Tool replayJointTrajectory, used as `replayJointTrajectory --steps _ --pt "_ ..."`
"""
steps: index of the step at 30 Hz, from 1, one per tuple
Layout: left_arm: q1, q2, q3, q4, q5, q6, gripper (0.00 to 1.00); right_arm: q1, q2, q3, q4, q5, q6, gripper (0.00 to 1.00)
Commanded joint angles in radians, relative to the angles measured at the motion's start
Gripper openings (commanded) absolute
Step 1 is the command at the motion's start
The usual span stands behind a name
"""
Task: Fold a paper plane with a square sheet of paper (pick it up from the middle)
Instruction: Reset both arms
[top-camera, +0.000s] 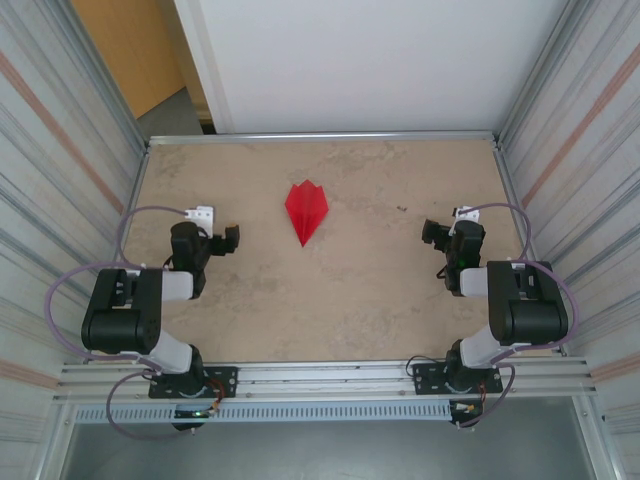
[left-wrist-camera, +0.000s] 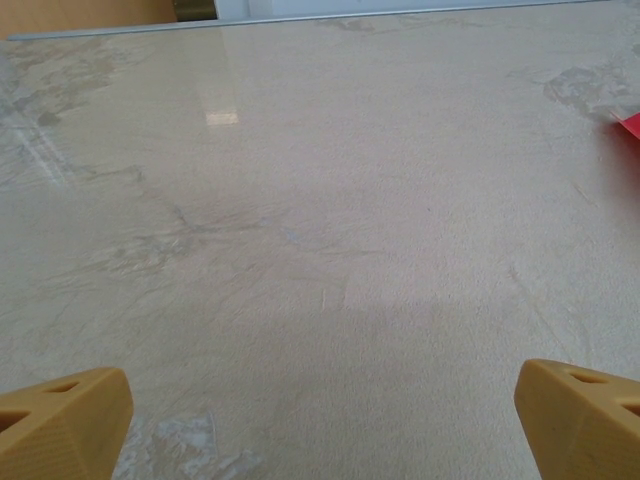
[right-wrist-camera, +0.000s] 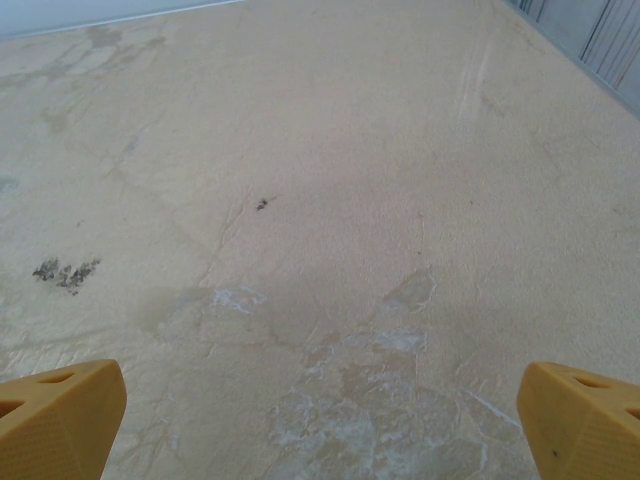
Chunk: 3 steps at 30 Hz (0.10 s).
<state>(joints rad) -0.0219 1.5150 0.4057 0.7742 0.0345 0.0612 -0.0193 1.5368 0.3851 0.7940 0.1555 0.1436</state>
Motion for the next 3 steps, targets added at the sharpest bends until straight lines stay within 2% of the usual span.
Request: replayJointTrajectory --steps 1,3 --pt "-0.001 0.004 0.017 0.0 0.014 0.025 0.99 0.002 0.003 0.011 0.03 -0.008 -0.029 0.99" --pt "-0.002 0.001 0.015 0.003 0.013 0.024 0.99 0.003 0.0 0.004 0.038 -0.01 -0.03 0.99"
